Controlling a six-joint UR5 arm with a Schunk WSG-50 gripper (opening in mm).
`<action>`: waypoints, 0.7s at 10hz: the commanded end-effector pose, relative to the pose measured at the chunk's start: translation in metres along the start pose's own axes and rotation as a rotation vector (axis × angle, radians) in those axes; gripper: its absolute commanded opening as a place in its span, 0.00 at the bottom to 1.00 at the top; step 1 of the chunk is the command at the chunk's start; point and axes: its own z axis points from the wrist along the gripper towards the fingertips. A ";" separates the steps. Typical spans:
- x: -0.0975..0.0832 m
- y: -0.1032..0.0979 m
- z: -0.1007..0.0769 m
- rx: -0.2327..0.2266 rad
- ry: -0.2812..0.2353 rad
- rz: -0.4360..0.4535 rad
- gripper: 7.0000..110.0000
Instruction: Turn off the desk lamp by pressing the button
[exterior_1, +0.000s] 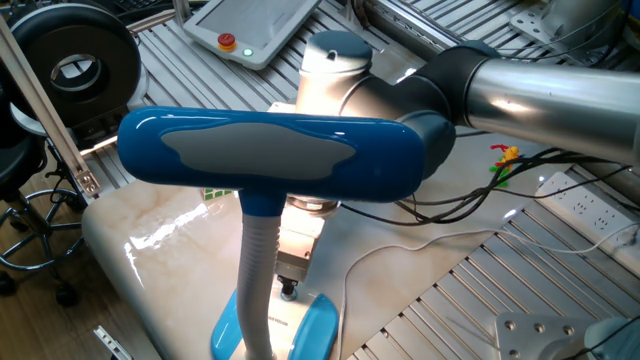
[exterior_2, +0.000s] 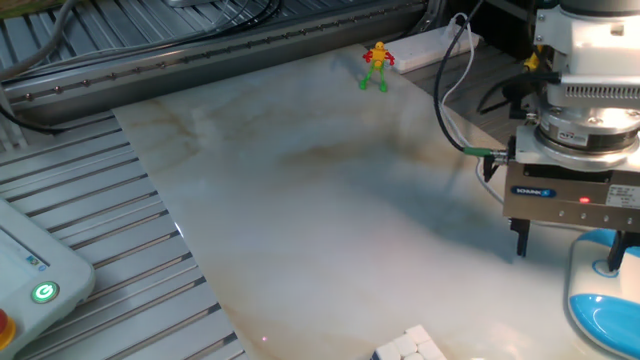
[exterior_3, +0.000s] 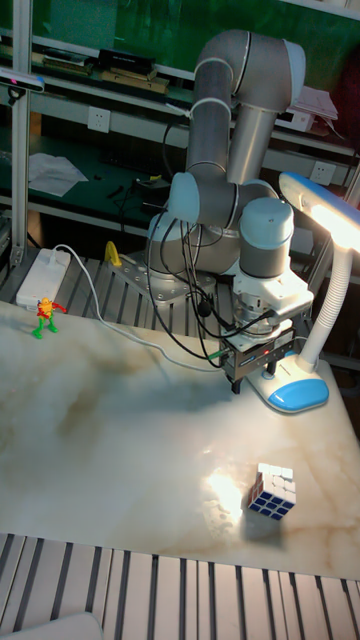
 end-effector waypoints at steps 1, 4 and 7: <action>-0.001 -0.001 0.002 -0.002 -0.004 0.003 0.79; 0.004 -0.006 0.007 -0.011 -0.008 -0.008 0.79; 0.005 -0.008 0.008 -0.003 -0.005 -0.009 0.79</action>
